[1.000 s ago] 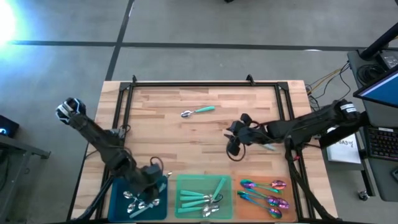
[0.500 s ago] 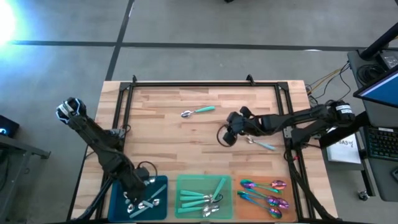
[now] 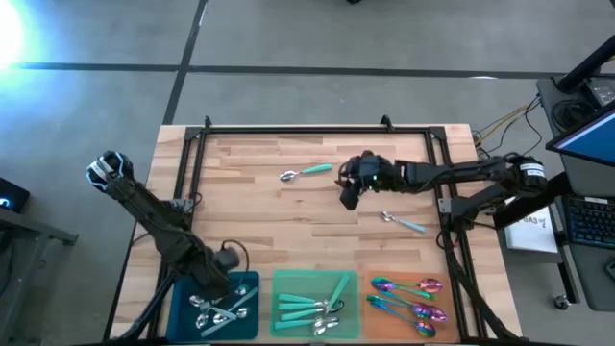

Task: Sort silverware by color (type)
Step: Put the light green spoon into the light green bin

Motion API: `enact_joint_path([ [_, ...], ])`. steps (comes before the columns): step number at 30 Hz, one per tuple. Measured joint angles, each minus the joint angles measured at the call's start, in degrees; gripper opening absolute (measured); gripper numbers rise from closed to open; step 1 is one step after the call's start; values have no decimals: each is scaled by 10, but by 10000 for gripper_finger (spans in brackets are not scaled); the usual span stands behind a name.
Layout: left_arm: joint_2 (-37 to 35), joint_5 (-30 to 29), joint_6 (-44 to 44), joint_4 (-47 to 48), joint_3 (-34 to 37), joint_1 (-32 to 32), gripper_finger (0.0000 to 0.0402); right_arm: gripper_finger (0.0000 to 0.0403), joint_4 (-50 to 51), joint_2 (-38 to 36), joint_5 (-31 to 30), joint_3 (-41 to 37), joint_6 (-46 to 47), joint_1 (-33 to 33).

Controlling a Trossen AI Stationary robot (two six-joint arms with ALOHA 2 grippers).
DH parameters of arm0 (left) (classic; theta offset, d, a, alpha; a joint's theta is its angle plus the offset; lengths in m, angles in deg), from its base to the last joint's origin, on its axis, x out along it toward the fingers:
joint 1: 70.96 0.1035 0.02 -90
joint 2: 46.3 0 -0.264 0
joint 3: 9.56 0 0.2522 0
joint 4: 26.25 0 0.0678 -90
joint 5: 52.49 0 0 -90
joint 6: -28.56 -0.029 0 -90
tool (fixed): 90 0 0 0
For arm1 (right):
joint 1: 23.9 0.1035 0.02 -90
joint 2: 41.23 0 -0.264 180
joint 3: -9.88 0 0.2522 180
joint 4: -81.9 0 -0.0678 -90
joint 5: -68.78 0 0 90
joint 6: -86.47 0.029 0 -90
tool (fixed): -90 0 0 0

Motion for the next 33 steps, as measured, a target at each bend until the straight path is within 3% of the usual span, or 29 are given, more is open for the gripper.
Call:
enact_joint_path([
  [3, 0, -89, 17, 17, 0, 16, 153, 123, 5, 0, 21, 23, -11, -13],
  [7, 0, -161, 30, 38, 0, 32, 153, 134, 34, 11, 58, 51, -41, -15],
  [14, 0, -237, 7, 67, 0, 39, 153, 173, 255, 120, 69, 184, -79, -15],
  [23, 0, -253, 5, 131, 0, 39, 153, 189, 426, 241, 76, 345, -166, -45],
  [33, 0, -282, 5, 155, 0, 39, 153, 186, 423, 303, 86, 396, -288, -111],
])
